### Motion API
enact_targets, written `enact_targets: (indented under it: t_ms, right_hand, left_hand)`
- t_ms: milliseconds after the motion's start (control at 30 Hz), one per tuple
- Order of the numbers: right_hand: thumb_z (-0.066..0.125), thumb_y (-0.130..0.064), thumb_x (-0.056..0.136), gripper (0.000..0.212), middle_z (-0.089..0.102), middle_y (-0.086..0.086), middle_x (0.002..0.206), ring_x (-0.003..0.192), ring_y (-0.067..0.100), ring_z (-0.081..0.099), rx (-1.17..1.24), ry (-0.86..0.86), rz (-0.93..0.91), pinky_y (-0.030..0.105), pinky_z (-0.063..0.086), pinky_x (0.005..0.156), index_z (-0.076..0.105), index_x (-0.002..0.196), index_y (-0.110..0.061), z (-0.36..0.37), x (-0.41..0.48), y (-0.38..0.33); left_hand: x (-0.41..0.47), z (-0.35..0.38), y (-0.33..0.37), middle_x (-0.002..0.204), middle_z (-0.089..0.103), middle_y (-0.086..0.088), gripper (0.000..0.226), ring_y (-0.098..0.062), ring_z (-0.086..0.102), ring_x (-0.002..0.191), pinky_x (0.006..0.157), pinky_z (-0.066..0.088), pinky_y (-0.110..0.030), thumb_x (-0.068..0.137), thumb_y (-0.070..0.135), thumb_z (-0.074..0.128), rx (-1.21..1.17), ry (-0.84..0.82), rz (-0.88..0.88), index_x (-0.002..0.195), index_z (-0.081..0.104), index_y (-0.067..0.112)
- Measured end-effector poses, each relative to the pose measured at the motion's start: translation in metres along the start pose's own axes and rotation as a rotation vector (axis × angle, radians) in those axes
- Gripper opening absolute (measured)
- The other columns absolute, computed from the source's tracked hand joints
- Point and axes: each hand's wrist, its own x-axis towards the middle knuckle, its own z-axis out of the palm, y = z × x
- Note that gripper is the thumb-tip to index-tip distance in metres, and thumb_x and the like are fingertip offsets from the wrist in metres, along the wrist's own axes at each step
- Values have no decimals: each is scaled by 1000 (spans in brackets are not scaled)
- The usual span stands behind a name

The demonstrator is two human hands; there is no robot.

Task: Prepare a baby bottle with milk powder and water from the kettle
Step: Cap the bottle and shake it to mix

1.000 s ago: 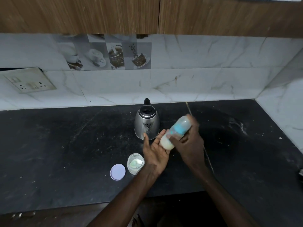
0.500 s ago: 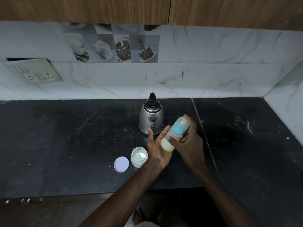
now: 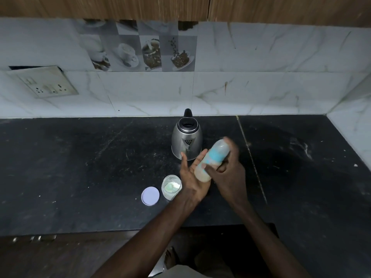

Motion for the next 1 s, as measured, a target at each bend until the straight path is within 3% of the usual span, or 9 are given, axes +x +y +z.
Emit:
enact_targets:
  t_ms: [67, 233, 433, 500, 567, 667, 767, 900, 1000]
  right_hand:
    - [92, -31, 73, 102, 57, -27, 140, 116, 4, 68, -44, -42, -34, 41, 62, 95, 32, 154, -50, -5, 2, 4]
    - [87, -43, 76, 97, 57, -39, 127, 106, -3, 70, 117, 173, -52, 23, 62, 82, 28, 152, -55, -18, 15, -4]
    - [90, -40, 75, 98, 60, -29, 130, 101, 16, 74, 1, -63, -167, 32, 64, 82, 32, 152, -54, -36, 31, -9]
    - [89, -41, 75, 98, 60, -24, 134, 107, 8, 73, 61, 125, -154, 28, 64, 84, 32, 154, -50, -33, 32, -11]
    - [89, -39, 76, 97, 60, -19, 136, 116, 6, 69, 175, 269, -39, 37, 64, 92, 32, 155, -43, -18, 24, -12]
    - [91, -28, 75, 100, 60, -10, 144, 123, 12, 66, 3, -23, -12, 46, 59, 101, 33, 153, -44, 3, 6, -3]
    - [91, -31, 74, 102, 52, -16, 152, 132, 11, 61, -5, -88, -30, 45, 57, 104, 31, 154, -47, 3, 1, 11]
    - [87, -48, 77, 102, 61, -20, 137, 103, 1, 71, -27, -242, -14, 16, 58, 79, 24, 156, -55, -8, 12, 18]
    - [88, -49, 80, 104, 72, -21, 117, 91, 3, 76, -26, -371, -13, 20, 61, 76, 18, 156, -59, -18, 21, 22]
  left_hand:
    - [-2, 2, 0, 149, 56, -27, 94, -43, 51, 142, 118, 42, -54, 88, 75, 55, 1, 0, -3, 145, 54, 0]
    - [0, -5, 0, 142, 66, -17, 91, -29, 57, 140, 124, 39, -42, 89, 79, 50, 88, 85, 35, 139, 63, 4]
    - [1, -4, 1, 141, 66, -19, 93, -30, 59, 138, 124, 38, -42, 86, 78, 53, 77, 60, 32, 140, 62, 4]
    - [3, -5, 1, 140, 68, -15, 90, -26, 60, 136, 127, 34, -43, 90, 79, 48, 73, 81, 33, 139, 63, 4]
    - [3, -3, 1, 140, 68, -15, 90, -27, 61, 135, 126, 35, -45, 91, 78, 46, 44, 77, 28, 139, 63, 4]
    - [-2, 6, 2, 145, 61, -26, 94, -41, 58, 136, 112, 50, -54, 87, 75, 57, -60, -12, 0, 145, 54, 1]
    - [-2, 7, 2, 146, 60, -25, 94, -45, 58, 136, 118, 42, -60, 85, 75, 61, -94, -14, -18, 144, 56, 2]
    - [1, 1, 0, 143, 62, -27, 94, -44, 55, 138, 125, 33, -58, 87, 76, 58, -92, 42, -34, 145, 56, 1]
    - [0, 2, 1, 144, 61, -27, 96, -43, 52, 142, 126, 33, -54, 88, 75, 57, -96, 43, -34, 147, 54, 0]
